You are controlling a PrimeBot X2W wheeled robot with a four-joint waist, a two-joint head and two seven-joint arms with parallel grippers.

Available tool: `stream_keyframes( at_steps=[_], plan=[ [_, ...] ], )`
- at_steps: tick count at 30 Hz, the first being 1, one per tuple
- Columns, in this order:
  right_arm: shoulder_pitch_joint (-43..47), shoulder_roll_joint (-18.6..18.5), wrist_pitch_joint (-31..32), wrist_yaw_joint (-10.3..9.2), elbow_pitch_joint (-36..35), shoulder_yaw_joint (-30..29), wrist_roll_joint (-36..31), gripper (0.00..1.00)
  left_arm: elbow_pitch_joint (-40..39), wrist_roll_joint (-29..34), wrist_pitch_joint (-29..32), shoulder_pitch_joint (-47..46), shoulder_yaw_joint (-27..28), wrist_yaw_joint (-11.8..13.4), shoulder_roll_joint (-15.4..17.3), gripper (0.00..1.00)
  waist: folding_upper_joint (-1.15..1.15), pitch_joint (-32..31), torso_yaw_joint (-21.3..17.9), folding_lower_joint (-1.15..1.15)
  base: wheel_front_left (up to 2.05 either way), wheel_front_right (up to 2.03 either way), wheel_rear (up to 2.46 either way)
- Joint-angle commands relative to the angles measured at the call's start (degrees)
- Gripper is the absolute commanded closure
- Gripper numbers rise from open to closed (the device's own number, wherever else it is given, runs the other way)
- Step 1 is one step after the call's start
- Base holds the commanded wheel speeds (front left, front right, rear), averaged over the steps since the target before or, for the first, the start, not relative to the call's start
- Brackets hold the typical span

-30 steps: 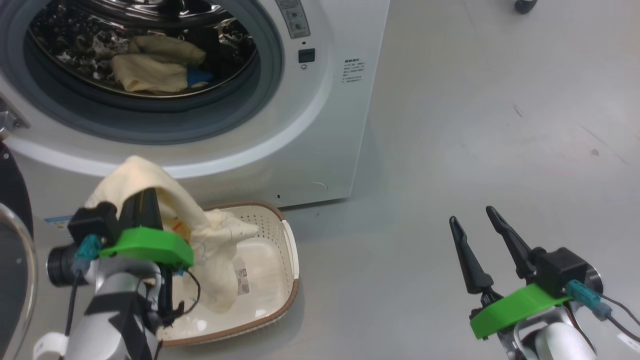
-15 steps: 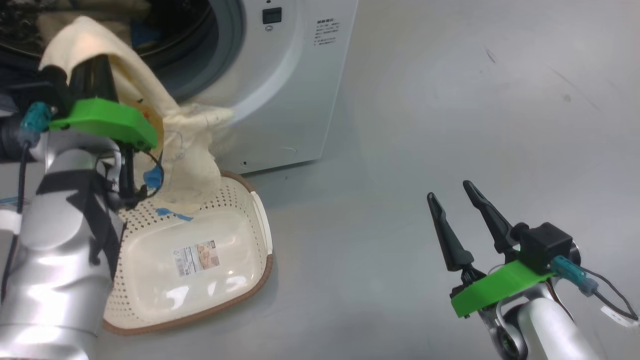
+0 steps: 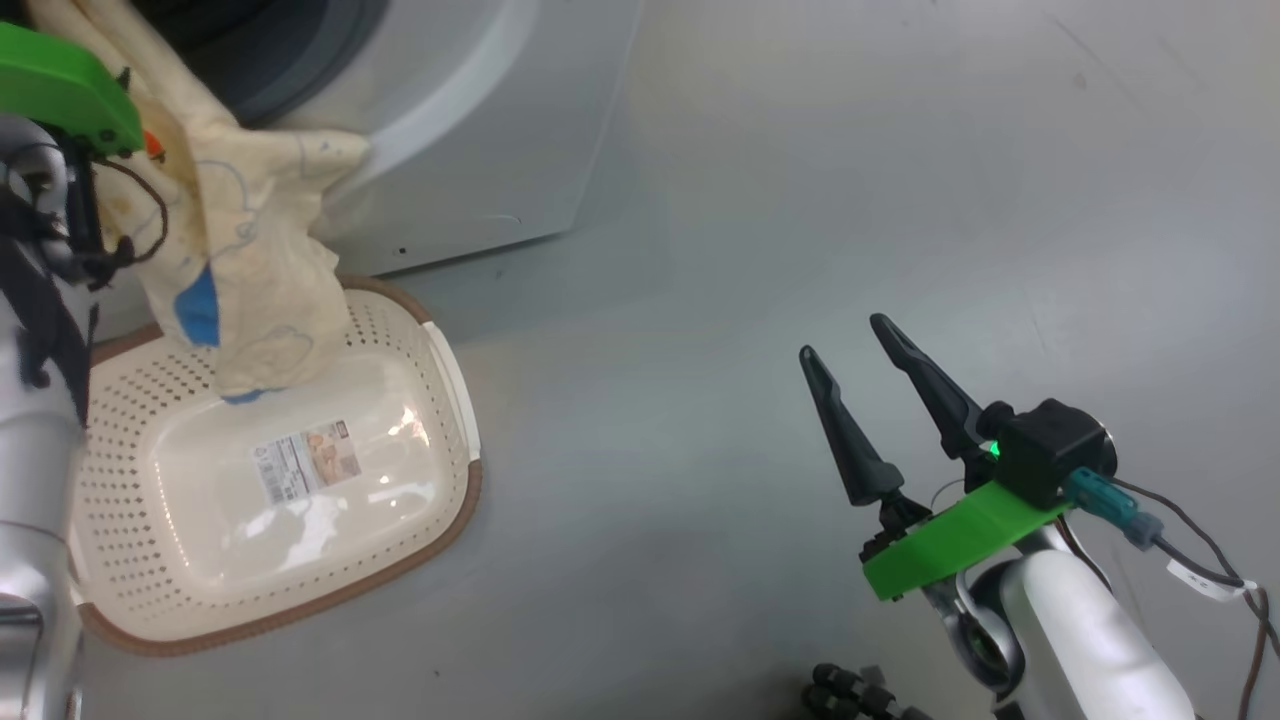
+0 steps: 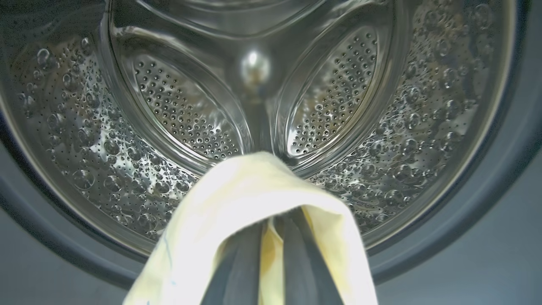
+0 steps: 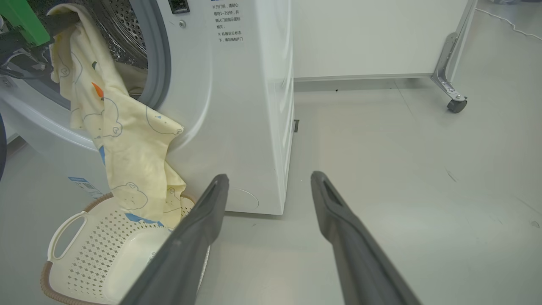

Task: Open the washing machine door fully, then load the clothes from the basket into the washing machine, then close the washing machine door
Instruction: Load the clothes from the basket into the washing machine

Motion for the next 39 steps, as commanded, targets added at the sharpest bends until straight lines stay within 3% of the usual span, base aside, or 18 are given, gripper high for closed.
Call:
stream_keyframes(
  at_steps=[1,18,32,39],
  plan=[
    [-1.1,-0.3,-0.4,0.22,-1.8,1.4,0.6,0.00,-0.6,0.7,-0.6,-4.2,1.3,0.2,3.2,1.00,0.00,2.7,-1.5,-0.01,0.00,0.00,0.00],
    [-2.4,-0.3,-0.4,0.22,-2.8,3.6,2.5,0.00,4.3,3.6,-0.6,-18.4,0.3,0.9,6.1,1.00,0.00,11.1,-4.1,-0.01,0.00,0.00,0.00],
    [-3.0,-0.3,-0.4,0.22,-3.4,4.3,3.5,0.00,-4.8,5.5,-0.6,-23.2,1.8,3.4,7.4,1.00,0.00,14.1,-5.6,-0.01,0.00,0.00,0.00],
    [-3.1,-0.3,-0.4,0.22,-3.0,4.7,3.9,0.00,3.2,6.0,-0.6,-21.3,1.1,3.6,7.4,0.99,0.00,14.2,-5.7,-0.01,0.00,0.00,0.00]
  ],
)
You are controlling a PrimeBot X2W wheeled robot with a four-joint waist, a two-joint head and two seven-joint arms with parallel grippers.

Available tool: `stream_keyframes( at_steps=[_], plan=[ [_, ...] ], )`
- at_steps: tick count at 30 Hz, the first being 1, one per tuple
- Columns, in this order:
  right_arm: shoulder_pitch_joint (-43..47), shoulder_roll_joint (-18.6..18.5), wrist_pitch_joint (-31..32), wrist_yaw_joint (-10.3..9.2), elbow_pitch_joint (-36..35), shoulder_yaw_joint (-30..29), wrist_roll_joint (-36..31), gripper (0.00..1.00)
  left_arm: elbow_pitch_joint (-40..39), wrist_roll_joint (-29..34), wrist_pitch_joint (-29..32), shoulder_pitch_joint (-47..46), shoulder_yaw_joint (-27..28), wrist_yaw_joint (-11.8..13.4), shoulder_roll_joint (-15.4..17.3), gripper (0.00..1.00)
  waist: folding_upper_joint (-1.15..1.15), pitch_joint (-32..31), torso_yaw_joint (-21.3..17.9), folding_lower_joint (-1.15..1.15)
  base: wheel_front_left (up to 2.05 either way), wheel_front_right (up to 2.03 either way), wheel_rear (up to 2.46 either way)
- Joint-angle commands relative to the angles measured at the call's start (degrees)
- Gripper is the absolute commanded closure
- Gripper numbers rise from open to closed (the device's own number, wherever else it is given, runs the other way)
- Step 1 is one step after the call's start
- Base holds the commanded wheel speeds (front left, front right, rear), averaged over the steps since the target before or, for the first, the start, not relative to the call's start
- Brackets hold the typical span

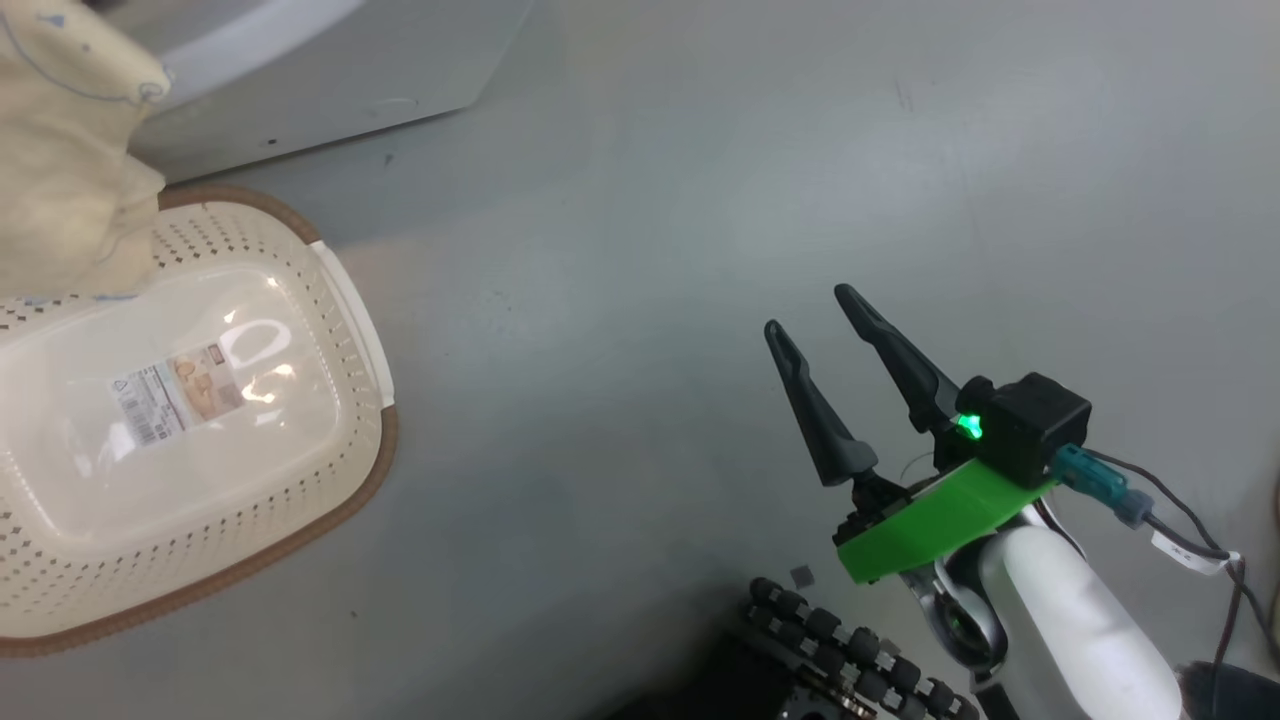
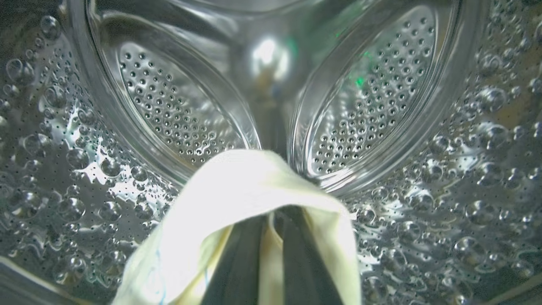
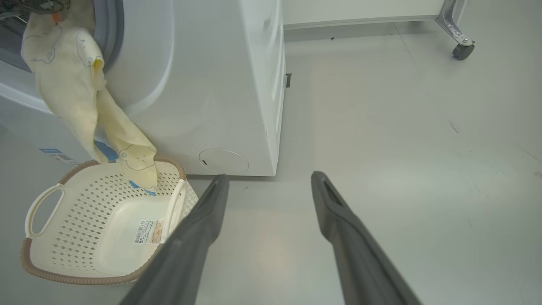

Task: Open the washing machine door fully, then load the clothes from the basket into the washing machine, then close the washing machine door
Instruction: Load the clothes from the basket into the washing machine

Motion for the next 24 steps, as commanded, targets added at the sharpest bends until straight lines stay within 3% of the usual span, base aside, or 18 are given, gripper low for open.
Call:
stream_keyframes(
  at_steps=[1,3,6,24],
  plan=[
    [0.1,-0.4,-0.4,0.22,-1.1,0.6,0.2,0.00,0.9,0.8,-0.2,-1.4,-0.5,-0.1,2.1,0.76,0.00,-0.2,0.3,-0.01,0.00,0.00,0.00],
    [0.1,-0.4,-0.4,0.22,-0.9,0.2,0.1,0.00,2.8,0.9,-0.2,-2.0,-0.9,0.2,1.6,0.55,0.00,-0.5,0.7,-0.01,0.00,0.00,0.00],
    [-0.1,-0.4,-0.4,0.22,-0.8,0.0,-0.2,0.00,5.4,1.1,-0.2,-3.0,-1.4,0.6,1.0,0.00,0.00,-1.3,1.1,-0.01,0.00,0.00,0.00],
    [0.5,-0.4,-0.4,0.22,-0.2,-1.2,-0.6,0.00,14.0,-1.7,5.3,-1.8,-1.2,3.8,-3.0,0.00,0.00,-6.9,3.5,-0.01,0.00,0.00,0.00]
  ],
)
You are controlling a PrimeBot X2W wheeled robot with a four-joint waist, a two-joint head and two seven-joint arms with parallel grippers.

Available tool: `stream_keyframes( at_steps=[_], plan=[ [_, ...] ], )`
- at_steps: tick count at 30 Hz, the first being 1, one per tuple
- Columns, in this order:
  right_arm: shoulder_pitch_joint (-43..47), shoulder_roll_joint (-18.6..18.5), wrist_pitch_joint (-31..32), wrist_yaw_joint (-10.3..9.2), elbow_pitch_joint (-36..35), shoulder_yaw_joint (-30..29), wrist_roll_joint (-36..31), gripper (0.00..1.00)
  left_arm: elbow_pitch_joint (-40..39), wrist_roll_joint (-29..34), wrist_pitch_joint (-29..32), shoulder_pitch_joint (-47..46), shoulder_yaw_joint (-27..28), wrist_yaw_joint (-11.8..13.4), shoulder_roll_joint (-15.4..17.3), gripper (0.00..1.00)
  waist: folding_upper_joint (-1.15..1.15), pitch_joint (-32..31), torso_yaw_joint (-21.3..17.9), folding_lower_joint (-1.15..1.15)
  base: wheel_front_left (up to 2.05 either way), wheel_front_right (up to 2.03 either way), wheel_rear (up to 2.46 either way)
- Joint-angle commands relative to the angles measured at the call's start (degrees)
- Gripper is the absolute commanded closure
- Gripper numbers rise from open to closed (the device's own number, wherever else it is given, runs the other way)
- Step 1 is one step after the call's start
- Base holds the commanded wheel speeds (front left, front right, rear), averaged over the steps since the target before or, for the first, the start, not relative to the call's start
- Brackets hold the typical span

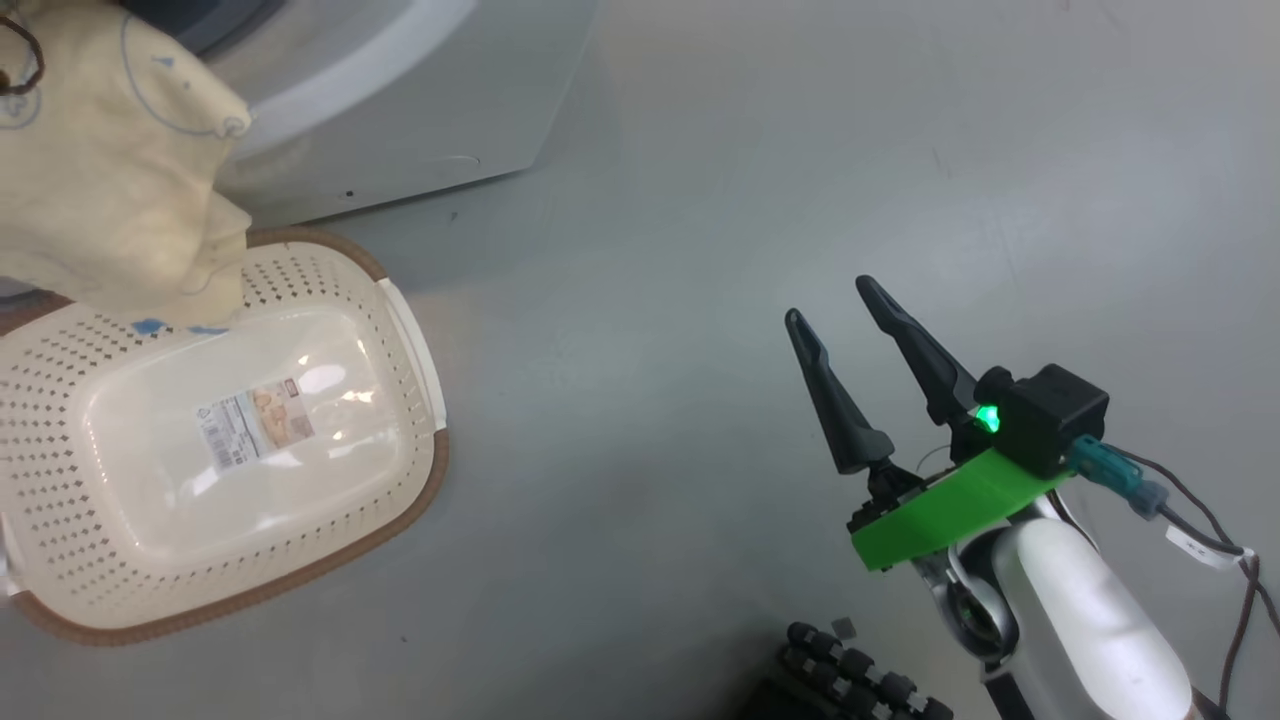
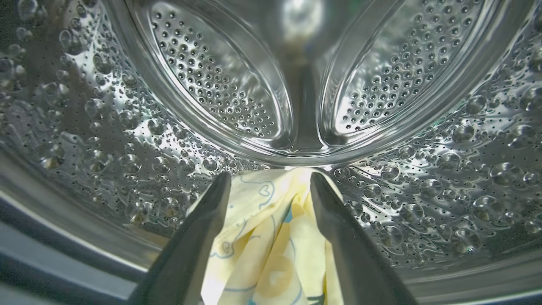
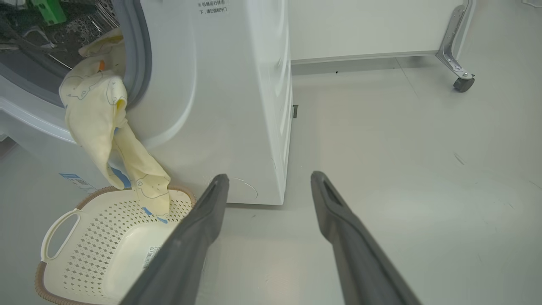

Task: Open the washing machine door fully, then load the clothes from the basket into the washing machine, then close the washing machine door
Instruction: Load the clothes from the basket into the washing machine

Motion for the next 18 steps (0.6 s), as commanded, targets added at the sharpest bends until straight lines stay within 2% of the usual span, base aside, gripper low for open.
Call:
stream_keyframes(
  at_steps=[1,4,18],
  plan=[
    [0.9,-0.4,-0.4,0.22,-1.3,0.3,-0.5,0.00,-1.3,-0.7,-0.8,0.4,0.7,0.7,1.0,0.00,0.00,-0.9,0.6,0.00,0.00,0.00,0.00],
    [1.0,-0.4,-0.4,0.22,-1.3,-0.1,-0.6,0.00,-1.1,-1.8,-2.2,2.0,1.2,0.7,0.1,0.00,0.00,-2.2,1.2,0.00,0.00,0.00,0.00],
    [2.6,-0.4,-0.4,0.22,-0.3,-2.8,-2.4,0.00,-1.4,-6.3,-5.8,13.1,3.5,-2.2,-3.2,0.00,0.00,-10.4,3.8,0.00,0.00,0.00,0.00]
  ],
)
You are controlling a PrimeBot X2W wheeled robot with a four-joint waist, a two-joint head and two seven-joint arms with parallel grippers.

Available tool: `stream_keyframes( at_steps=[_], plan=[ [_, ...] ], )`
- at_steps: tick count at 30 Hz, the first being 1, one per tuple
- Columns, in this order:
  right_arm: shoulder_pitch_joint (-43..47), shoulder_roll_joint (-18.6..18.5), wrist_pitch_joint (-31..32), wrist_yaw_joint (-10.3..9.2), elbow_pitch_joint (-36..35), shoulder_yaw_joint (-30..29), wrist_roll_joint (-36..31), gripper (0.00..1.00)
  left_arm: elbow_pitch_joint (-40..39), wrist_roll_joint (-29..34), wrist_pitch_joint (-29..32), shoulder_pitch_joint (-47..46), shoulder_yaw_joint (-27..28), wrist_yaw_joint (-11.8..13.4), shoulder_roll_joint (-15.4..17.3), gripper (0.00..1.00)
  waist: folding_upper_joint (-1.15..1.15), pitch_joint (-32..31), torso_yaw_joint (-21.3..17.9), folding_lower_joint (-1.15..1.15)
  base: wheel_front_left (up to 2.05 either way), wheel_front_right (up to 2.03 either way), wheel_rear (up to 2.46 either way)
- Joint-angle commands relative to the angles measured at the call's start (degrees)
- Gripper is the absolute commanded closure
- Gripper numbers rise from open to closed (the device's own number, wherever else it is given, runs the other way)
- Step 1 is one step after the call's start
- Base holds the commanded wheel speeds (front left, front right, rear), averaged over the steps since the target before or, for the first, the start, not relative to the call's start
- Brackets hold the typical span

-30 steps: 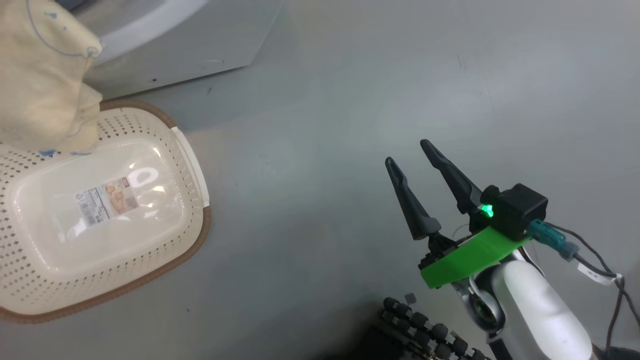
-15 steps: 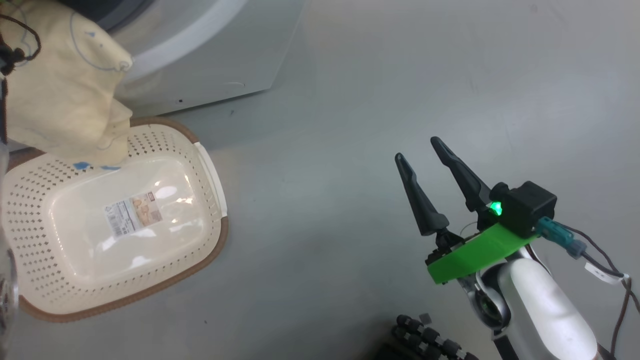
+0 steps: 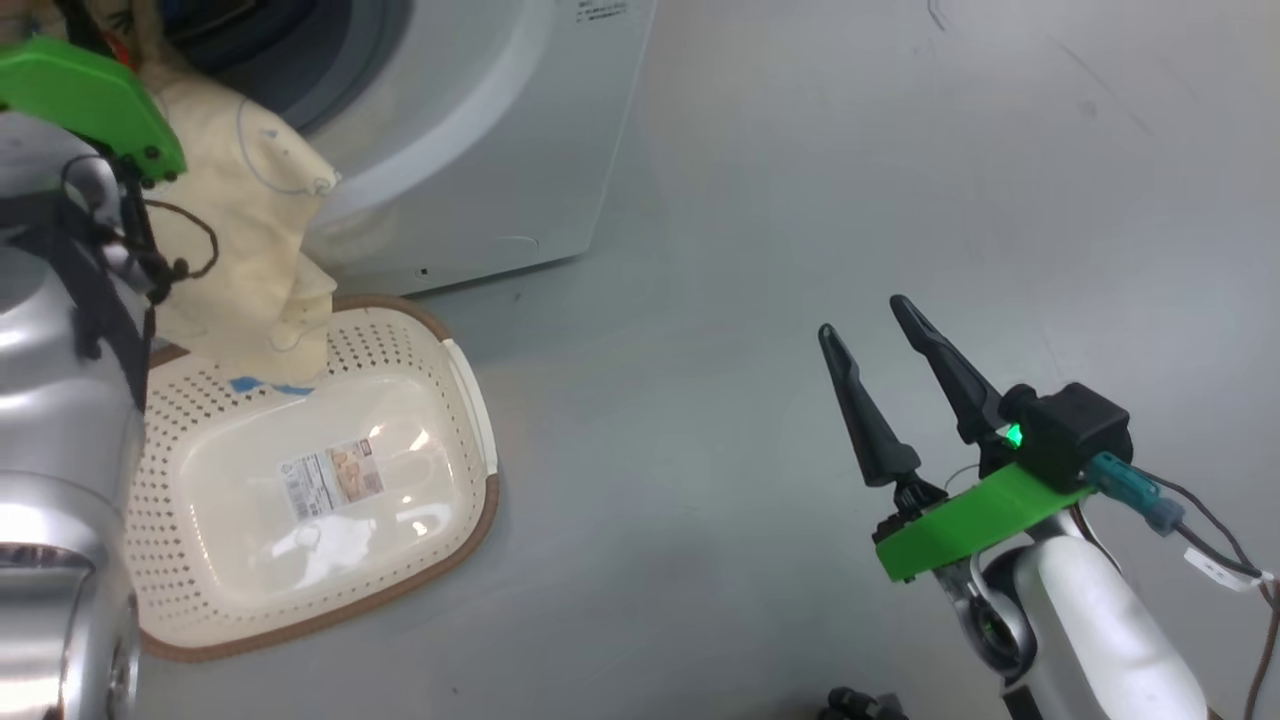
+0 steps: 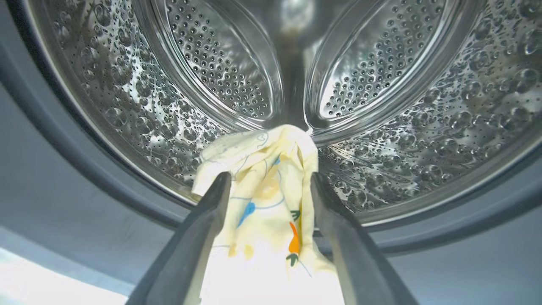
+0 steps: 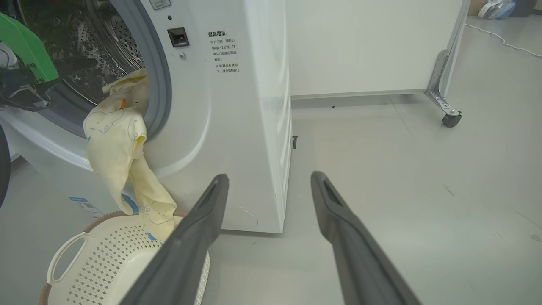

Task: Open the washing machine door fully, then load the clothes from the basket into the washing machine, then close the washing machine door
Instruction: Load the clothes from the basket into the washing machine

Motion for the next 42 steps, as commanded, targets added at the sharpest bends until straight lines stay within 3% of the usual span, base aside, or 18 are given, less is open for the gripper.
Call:
stream_keyframes(
  at_steps=[1,28,42],
  plan=[
    [0.8,-0.3,-0.4,0.22,-1.2,0.1,-0.6,0.00,-1.8,-0.5,-0.7,0.5,0.5,-0.3,1.7,0.00,-0.01,-1.9,0.9,0.00,0.00,0.00,0.00],
    [6.9,-0.3,-0.4,0.22,-1.4,-7.6,-5.3,0.00,-23.9,1.2,-0.8,32.4,0.9,-6.7,-2.1,0.00,-0.01,-14.0,9.7,0.00,0.00,0.00,0.00],
    [9.2,-0.8,-0.4,0.22,-1.4,-8.5,-6.2,0.00,-38.7,2.8,-0.8,48.0,4.8,-7.6,-4.3,0.00,-0.01,-17.9,12.0,0.00,0.00,0.00,0.00]
  ],
)
